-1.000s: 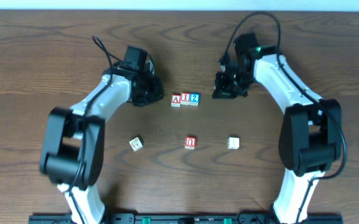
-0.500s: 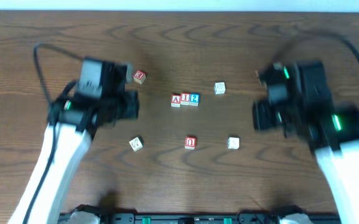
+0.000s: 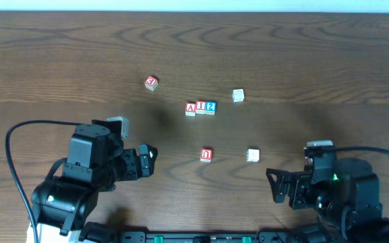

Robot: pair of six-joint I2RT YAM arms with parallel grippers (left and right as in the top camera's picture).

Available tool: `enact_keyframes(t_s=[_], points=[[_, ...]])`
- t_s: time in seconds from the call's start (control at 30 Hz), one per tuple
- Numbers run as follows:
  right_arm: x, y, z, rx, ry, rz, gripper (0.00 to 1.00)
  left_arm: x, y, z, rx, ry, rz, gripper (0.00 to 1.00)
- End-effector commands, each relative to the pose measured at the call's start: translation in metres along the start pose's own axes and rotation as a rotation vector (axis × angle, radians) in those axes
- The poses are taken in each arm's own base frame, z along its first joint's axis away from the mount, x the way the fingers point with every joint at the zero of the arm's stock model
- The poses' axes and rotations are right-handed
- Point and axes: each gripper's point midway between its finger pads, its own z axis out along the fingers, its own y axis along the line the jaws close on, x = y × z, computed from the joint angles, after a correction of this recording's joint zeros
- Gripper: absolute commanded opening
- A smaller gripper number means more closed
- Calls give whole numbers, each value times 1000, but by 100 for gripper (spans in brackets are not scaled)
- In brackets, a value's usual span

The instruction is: Spell out Ai2

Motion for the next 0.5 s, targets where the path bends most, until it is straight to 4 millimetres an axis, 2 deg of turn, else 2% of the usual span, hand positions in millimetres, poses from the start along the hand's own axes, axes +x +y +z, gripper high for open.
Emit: enact_keyframes(t_s=[0.0, 0.47], points=[[4, 2, 1, -11, 12, 75, 99, 2, 2, 0, -9, 6, -82, 95], [4, 2, 1, -11, 13, 75, 99, 3, 1, 0, -7, 9, -77, 95]])
